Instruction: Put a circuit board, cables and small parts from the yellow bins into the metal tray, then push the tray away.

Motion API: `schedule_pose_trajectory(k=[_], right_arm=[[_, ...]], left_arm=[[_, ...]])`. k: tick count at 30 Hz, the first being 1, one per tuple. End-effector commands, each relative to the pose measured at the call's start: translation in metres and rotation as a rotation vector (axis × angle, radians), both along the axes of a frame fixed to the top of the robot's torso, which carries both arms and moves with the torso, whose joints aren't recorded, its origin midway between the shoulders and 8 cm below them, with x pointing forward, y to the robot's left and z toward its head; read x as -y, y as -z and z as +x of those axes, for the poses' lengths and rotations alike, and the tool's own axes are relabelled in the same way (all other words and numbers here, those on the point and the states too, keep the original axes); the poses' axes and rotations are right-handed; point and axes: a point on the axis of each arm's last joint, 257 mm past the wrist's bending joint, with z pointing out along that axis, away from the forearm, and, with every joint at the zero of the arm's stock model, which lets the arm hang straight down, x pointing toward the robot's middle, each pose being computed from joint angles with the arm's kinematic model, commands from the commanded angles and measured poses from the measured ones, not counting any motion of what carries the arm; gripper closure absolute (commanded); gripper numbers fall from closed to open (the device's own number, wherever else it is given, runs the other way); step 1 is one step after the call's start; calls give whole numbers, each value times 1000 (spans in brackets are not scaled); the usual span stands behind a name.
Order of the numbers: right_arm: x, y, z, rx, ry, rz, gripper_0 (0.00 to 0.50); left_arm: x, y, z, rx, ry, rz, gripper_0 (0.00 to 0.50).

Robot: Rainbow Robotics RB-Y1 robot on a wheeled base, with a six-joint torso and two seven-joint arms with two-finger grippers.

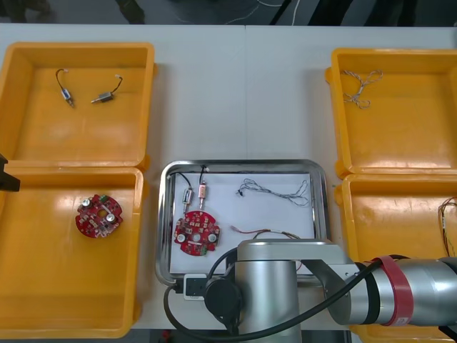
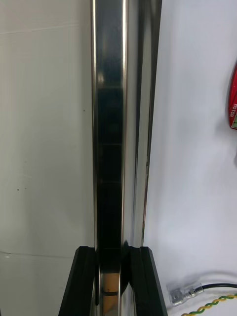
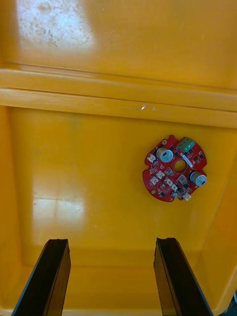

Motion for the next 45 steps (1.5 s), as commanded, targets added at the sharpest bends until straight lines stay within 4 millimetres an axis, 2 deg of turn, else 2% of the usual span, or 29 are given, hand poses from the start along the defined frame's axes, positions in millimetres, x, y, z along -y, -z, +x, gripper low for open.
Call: schedule_pose_trajectory(k=[1, 9, 21, 30, 37, 45], right_arm=[[-9, -13, 10, 46, -22, 11, 500], [-4, -24, 28, 92, -12, 3, 500], [8, -54, 70, 200, 1, -20, 500], [7, -78, 97, 272, 1, -29, 500], [10, -89, 123, 319, 29, -58, 500], [10, -102, 140, 361, 39, -69, 500]], left_arm=[[-10, -14, -1, 27, 54, 68, 0], [-10, -14, -1, 27, 54, 68, 0], [-10, -14, -1, 27, 54, 68, 0], [-10, -14, -1, 27, 54, 68, 0], [-10, -14, -1, 27, 54, 68, 0], [-10, -14, -1, 27, 54, 68, 0]])
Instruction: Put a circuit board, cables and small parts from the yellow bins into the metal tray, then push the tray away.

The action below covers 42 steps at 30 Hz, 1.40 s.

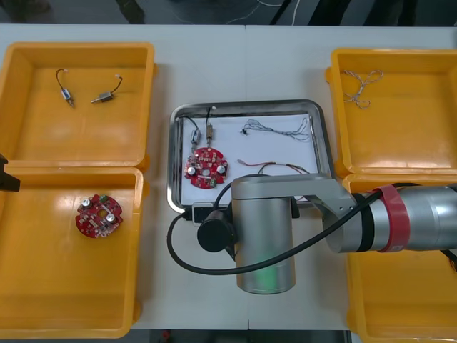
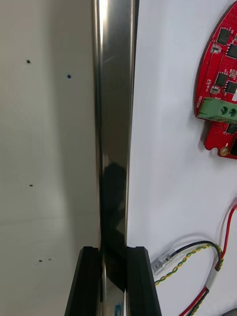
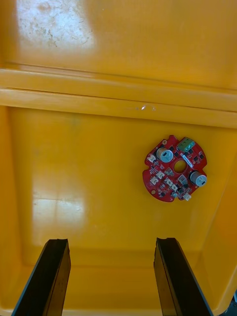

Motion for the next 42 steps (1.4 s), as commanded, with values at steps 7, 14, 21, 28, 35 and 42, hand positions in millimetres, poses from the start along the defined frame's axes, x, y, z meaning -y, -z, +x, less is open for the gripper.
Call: schedule_pose_trajectory(k=[7, 14, 21, 28, 35, 42], right_arm=[[-12, -33, 24, 90, 2, 25, 500], [-24, -43, 35, 118, 3, 24, 500], [-33, -50, 49, 147, 13, 23, 500], [-39, -59, 60, 172, 5, 27, 500], [-43, -69, 72, 202, -3, 31, 500], [-44, -80, 89, 254, -7, 33, 500]], left_arm=[[-10, -14, -1, 27, 54, 68, 0], [-10, -14, -1, 27, 54, 68, 0], [-10, -14, -1, 27, 54, 68, 0], [-10, -14, -1, 27, 54, 68, 0], [-10, -14, -1, 27, 54, 68, 0], [-10, -14, -1, 27, 54, 68, 0]])
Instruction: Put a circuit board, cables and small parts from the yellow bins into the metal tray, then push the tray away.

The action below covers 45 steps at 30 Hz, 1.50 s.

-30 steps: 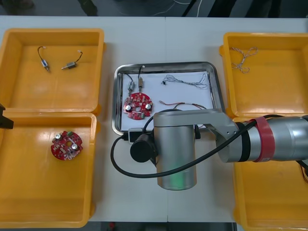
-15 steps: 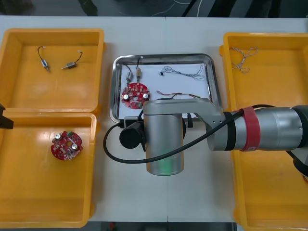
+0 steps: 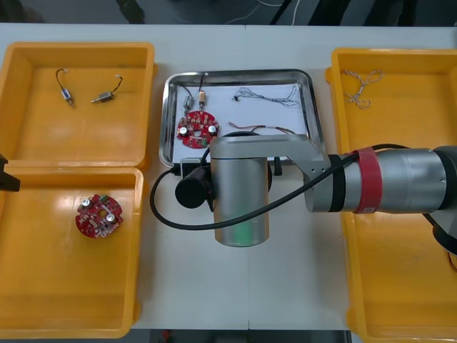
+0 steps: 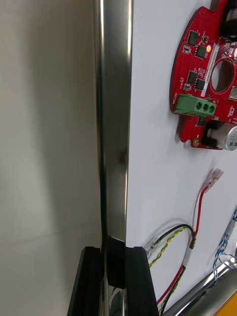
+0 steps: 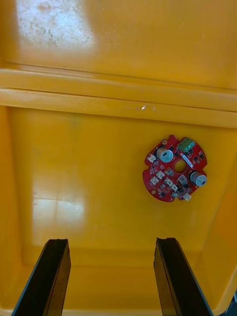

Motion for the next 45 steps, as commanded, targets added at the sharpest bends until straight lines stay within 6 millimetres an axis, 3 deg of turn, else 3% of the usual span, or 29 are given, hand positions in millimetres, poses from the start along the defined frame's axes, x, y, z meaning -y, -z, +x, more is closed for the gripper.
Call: schedule_pose_trajectory(k=[1, 13, 33, 37, 45], right_arm=[[-22, -30, 15, 80, -29, 28, 500], [-30, -50, 41, 147, -48, 50, 500], [-34, -62, 70, 216, -67, 83, 500], [-32, -61, 74, 217, -69, 79, 500], [-29, -38, 70, 181, -74, 89, 500]], left_arm=[[-10, -14, -1, 27, 54, 68, 0], [-10, -14, -1, 27, 54, 68, 0], [-10, -14, -1, 27, 54, 68, 0], [-10, -14, -1, 27, 54, 68, 0], [-10, -14, -1, 27, 54, 68, 0]])
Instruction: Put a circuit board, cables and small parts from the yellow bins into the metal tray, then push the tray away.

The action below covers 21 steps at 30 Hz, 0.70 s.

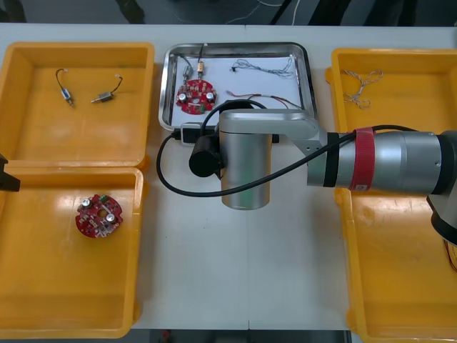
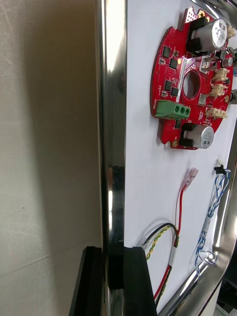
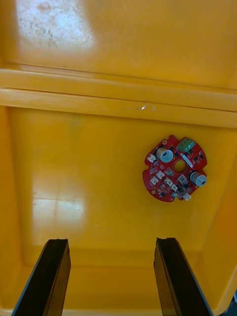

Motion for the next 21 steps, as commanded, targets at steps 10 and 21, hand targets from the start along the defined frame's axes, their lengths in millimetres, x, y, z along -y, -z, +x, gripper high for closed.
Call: schedule_pose_trajectory(k=[10, 21], right_arm=[[-14, 27, -11, -21, -35, 38, 500], [-11, 48, -11, -30, -29, 41, 500]], left_arm=[[-10, -14, -1, 27, 54, 68, 0], [-10, -14, -1, 27, 54, 68, 0]])
